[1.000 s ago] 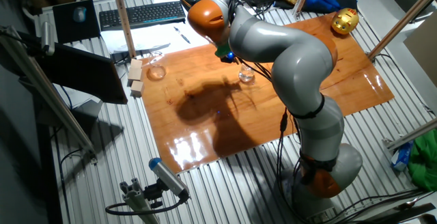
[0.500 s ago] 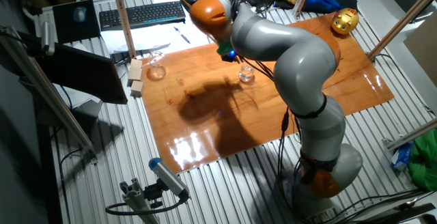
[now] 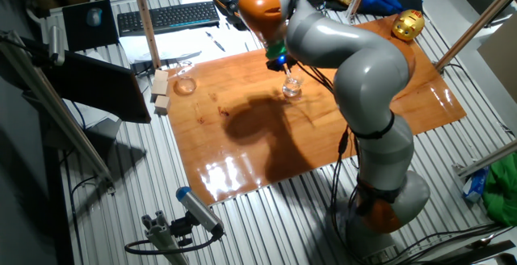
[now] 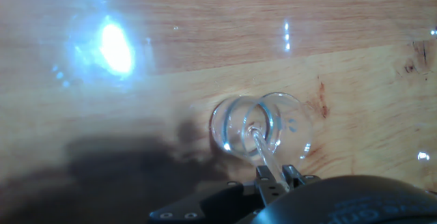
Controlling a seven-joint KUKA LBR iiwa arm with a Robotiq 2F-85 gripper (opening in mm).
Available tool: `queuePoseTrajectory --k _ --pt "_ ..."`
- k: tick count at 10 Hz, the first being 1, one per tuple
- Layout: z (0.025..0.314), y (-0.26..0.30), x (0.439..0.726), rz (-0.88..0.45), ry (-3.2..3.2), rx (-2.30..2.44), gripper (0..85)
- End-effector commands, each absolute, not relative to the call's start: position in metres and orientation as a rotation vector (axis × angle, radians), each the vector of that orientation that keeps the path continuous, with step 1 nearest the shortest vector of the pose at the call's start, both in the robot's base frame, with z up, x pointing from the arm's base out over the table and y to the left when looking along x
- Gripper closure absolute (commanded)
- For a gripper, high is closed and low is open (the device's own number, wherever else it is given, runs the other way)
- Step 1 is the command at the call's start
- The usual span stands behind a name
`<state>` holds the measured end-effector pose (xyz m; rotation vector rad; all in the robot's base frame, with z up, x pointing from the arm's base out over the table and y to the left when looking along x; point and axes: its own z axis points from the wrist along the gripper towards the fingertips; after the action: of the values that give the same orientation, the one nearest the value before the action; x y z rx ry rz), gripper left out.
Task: Stir the beaker with a glass rod
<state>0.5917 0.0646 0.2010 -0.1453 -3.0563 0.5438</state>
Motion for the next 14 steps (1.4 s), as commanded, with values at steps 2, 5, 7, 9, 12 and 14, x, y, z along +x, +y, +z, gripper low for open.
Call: queuePoseTrajectory --k 2,5,7,9,12,14 --pt "0.2046 0.0612 0.5908 0.475 -3.067 -0.143 85.0" --pt "0.2081 0.0563 0.5888 0.34 -3.081 -0.138 85.0" --pt "0.2126 0.0556 0.586 0.281 -3.084 -0.144 85.0" --pt "0.2125 0.0556 0.5863 0.252 -3.084 -0.131 85.0" --pt "0.2117 0.0544 0.586 0.25 -3.092 -0.117 85.0" --pt "0.2091 0.0532 0.5867 0.25 -3.093 -0.107 85.0"
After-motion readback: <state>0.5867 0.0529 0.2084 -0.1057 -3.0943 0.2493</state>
